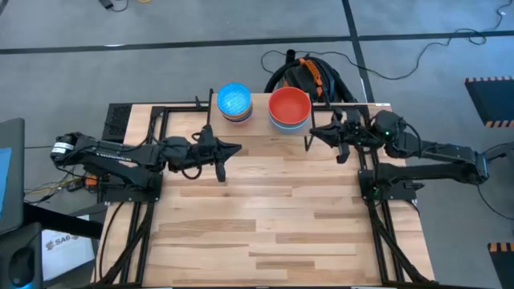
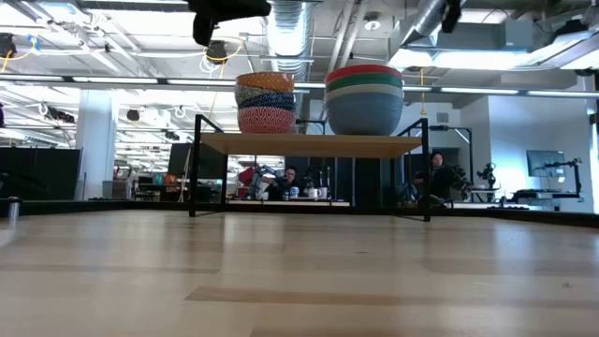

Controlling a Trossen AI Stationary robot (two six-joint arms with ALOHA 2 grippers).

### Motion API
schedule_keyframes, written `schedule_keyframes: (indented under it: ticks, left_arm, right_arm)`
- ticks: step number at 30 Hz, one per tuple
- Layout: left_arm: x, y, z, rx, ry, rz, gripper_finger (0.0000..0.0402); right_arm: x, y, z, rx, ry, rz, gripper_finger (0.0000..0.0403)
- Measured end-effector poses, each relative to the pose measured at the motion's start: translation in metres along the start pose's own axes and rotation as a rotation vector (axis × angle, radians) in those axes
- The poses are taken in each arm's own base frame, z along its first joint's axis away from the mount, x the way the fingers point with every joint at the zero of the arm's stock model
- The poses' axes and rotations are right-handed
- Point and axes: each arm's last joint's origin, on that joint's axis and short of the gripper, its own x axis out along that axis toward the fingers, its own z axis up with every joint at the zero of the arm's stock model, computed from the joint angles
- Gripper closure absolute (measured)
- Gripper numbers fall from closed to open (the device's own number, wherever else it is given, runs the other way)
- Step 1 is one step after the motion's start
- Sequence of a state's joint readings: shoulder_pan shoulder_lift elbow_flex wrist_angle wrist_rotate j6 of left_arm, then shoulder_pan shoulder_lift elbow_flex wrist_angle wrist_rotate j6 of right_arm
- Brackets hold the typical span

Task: Place and stack bowls onto a shelf
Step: Return to Home Position

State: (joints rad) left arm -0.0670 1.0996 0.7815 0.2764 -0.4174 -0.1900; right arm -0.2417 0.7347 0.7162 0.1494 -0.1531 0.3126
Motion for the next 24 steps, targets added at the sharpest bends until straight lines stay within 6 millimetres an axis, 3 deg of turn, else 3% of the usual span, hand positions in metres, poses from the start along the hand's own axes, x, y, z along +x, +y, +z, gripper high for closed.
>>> schedule_keyframes:
  ticks: [4,8,13,18,24]
  left_arm:
    - [0.014,0.009,-0.002,-0.01,0.001,-0.045,0.0401]
    - [0.038,0.008,-0.021,-0.002,0.021,-0.097,0.0401]
    - [0.051,0.0,-0.033,0.049,-0.008,-0.117,0.0401]
    - [0.038,-0.011,-0.027,0.128,-0.025,-0.09,0.0401]
    - [-0.007,-0.003,-0.032,0.131,-0.106,-0.103,0.0401]
  right_arm:
    - [-0.015,-0.005,-0.015,-0.022,0.005,-0.015,0.0379]
    - [-0.026,-0.008,-0.034,-0.101,0.038,-0.011,0.0379]
    - [-0.032,-0.015,-0.058,-0.168,0.214,-0.027,0.0379]
    - [-0.039,-0.01,-0.064,-0.191,0.196,0.026,0.0384]
    - [-0.062,-0.007,-0.072,-0.218,0.103,0.058,0.0385]
